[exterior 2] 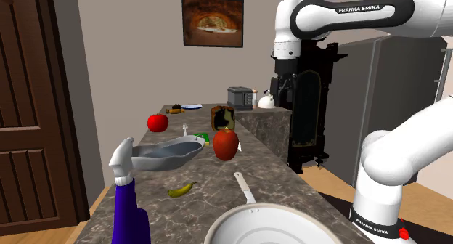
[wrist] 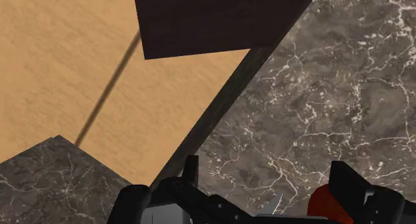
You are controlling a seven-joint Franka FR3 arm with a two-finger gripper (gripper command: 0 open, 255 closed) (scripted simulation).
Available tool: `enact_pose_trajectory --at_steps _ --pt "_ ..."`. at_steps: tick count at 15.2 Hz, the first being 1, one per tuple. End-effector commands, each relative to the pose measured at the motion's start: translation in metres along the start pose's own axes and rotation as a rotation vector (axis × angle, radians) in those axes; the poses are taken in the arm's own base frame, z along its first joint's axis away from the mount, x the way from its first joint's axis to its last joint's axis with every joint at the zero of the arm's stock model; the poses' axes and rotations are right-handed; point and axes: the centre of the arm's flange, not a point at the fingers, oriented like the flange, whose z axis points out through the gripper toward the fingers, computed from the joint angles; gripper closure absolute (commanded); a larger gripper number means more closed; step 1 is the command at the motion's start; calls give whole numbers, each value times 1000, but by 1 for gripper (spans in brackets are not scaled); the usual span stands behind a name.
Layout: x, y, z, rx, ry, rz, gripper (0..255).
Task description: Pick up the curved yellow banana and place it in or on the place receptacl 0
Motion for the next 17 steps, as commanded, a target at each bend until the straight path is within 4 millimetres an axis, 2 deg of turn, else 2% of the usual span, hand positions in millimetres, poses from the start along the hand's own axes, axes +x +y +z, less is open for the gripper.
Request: enact_pose_trajectory --at_steps 1,9,17 --pt "0 0 0 0 0 0 0" --pt "64 -81 30 -14 -7 -300 0" --pt "101 -177 61 -27 -15 -600 0"
